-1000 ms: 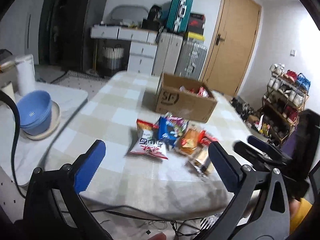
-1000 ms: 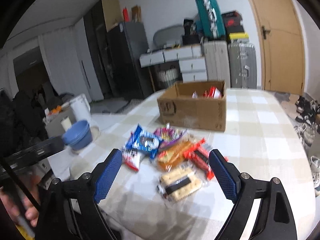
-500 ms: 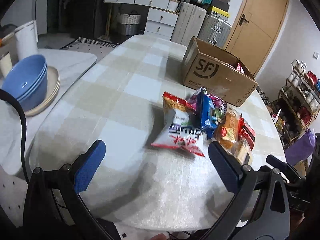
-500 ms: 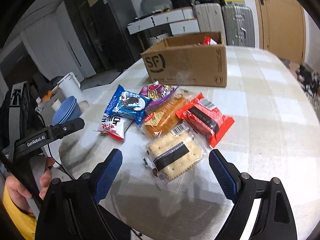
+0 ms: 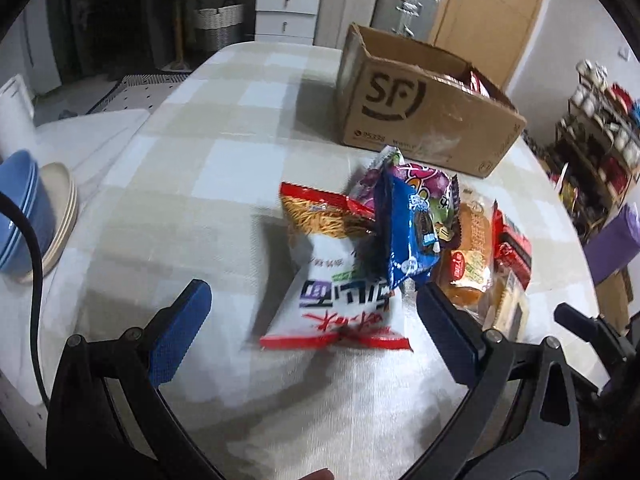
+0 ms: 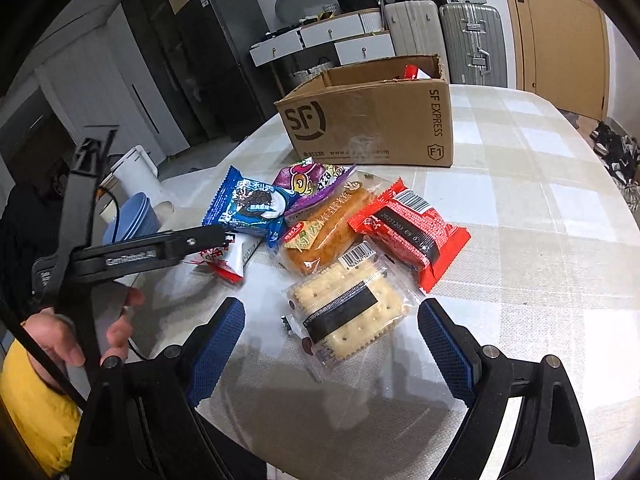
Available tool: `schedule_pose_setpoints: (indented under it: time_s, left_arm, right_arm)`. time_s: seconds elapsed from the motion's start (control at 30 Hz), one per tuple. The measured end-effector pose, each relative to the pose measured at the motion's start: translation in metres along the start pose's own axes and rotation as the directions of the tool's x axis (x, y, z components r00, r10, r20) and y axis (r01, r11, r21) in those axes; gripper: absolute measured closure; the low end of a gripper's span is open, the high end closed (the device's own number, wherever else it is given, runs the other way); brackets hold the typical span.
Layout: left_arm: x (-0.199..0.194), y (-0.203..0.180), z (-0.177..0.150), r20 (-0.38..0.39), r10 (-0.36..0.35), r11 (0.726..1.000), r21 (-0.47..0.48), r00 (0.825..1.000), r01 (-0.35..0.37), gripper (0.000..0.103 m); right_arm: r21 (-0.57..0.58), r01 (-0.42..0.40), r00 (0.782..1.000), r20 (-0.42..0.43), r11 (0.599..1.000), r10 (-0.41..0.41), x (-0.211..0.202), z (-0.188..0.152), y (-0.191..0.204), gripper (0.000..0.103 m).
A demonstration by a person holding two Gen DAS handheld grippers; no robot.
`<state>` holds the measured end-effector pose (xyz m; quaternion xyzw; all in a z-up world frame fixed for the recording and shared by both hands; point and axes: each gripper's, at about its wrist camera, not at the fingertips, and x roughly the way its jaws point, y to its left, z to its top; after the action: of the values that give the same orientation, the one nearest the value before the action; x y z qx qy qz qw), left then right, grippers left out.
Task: Organize snacks
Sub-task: 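Grasp the white-red noodle bag with the left gripper while the right grasps the cracker packet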
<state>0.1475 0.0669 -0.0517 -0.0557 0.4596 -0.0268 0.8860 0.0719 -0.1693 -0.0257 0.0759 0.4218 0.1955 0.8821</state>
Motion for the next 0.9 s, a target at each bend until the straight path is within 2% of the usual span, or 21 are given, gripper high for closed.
schedule_pose_setpoints:
  time_s: [0.17, 0.33, 0.43, 0.5, 0.57, 0.8, 0.9]
  left_arm:
    - [0.028, -0.010, 0.010, -0.041, 0.047, 0.998, 0.054, 0.998, -0.044, 0.001]
    - [0.043, -0.011, 0.017, -0.067, 0.042, 0.995, 0.092, 0.997, -0.035, 0.001]
    - [0.047, -0.011, 0.017, -0.081, 0.016, 0.995, 0.102, 0.997, -0.008, 0.009]
    - [0.048, -0.009, 0.018, -0.091, 0.002, 0.996, 0.092, 0.996, 0.007, 0.028]
    - [0.051, -0.005, 0.020, -0.106, -0.001, 0.997, 0.080, 0.994, 0.010, 0.036]
    - [0.045, 0.004, 0.020, -0.100, -0.021, 0.996, 0.081, 0.995, 0.029, 0.054]
    - [0.037, 0.013, 0.018, -0.091, -0.023, 0.999, 0.047, 0.996, 0.027, 0.056]
  right_arm:
    - [0.025, 0.008, 1.000, -0.015, 1.000, -0.007, 0.007, 0.002, -0.006, 0.013]
    - [0.064, 0.020, 0.999, -0.046, 0.998, -0.017, 0.016, 0.001, -0.014, 0.013]
    - [0.066, 0.028, 0.998, -0.065, 0.997, -0.024, 0.022, -0.001, -0.014, 0.013]
    - [0.061, 0.031, 0.997, -0.073, 0.998, -0.026, 0.024, -0.001, -0.013, 0.013]
    - [0.056, 0.027, 0.997, -0.075, 0.998, -0.022, 0.025, -0.002, -0.012, 0.013]
    - [0.051, 0.029, 0.998, -0.063, 0.998, -0.026, 0.023, -0.002, -0.013, 0.013]
    - [0.073, 0.018, 0.998, -0.066, 0.997, -0.013, 0.023, -0.002, -0.016, 0.013]
